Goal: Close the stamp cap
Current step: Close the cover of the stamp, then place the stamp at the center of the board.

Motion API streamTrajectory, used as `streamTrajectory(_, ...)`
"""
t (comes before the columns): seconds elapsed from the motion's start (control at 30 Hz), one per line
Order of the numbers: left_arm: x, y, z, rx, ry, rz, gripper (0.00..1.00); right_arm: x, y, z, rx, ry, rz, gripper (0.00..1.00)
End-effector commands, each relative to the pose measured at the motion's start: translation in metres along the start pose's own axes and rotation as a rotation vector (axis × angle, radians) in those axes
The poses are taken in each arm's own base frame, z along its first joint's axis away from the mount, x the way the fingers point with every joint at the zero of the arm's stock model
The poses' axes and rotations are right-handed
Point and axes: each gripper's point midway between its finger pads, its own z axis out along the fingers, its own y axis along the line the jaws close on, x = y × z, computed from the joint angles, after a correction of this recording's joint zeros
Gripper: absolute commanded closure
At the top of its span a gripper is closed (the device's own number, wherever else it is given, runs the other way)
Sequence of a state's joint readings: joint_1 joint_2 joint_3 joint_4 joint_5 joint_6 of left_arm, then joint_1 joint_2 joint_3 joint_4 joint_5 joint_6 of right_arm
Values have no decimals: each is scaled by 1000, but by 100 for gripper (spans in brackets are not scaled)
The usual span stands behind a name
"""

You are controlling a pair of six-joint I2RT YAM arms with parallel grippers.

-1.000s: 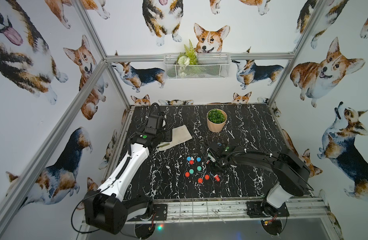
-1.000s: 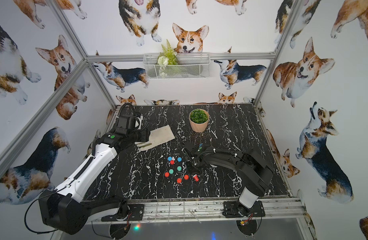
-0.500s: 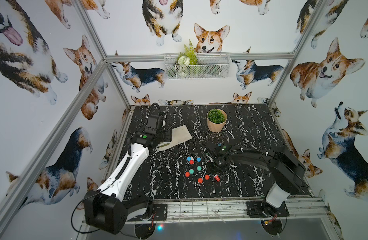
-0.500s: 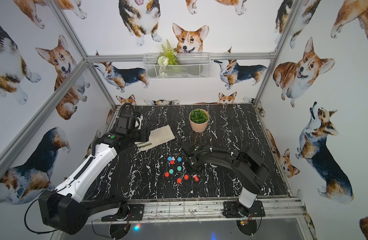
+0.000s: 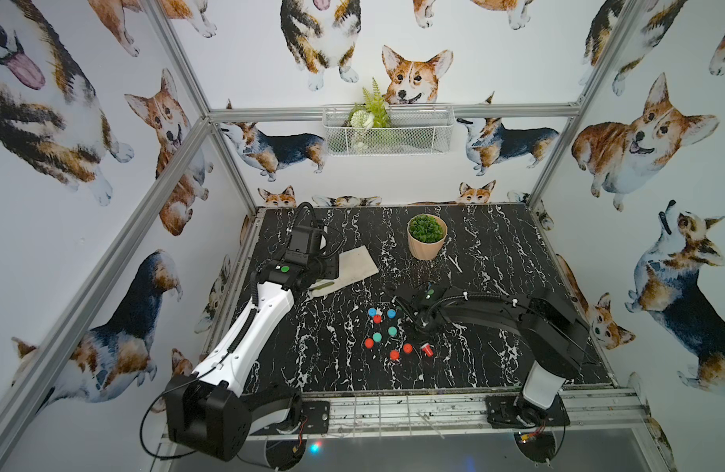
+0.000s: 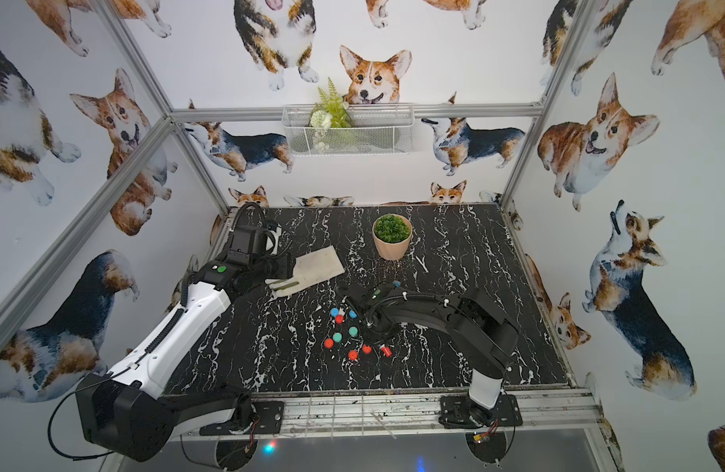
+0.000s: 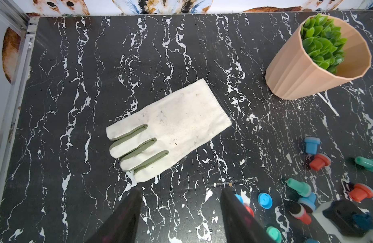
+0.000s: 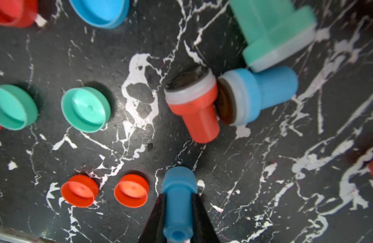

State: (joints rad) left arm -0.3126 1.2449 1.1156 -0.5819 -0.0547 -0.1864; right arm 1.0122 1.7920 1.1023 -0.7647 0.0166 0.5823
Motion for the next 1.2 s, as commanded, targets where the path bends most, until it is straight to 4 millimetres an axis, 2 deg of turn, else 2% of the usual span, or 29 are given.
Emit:
streamTrajectory(0.0,-3,2,-1,-7,-11,9,36,46,-26,53,136,210,-2,100)
streamTrajectory(0.17,-2,1,0,-6,-6,8,36,38,-23,42,121,176,-17,100)
streamTrajectory(0.37,-3,2,0,-10,-13,7,36,4,-21,-12,58,34,11,100)
streamTrajectory(0.53,-3,3,1,-12,-11,7,36,-13,-39,-55,2,-55,69,100)
streamTrajectory(0.67,-3,2,1,-11,-10,7,36,-21,-70,-81,-30,-114,146,100)
streamTrajectory(0.77,-3,2,2,-9,-8,7,36,-21,-105,-87,-19,-123,215,100)
streamTrajectory(1.0,-1,0,6,1,4,7,36,-11,-192,-81,14,-114,411,100)
streamTrajectory(1.17,0,0,8,2,16,5,36,-7,-227,-68,51,-93,485,100)
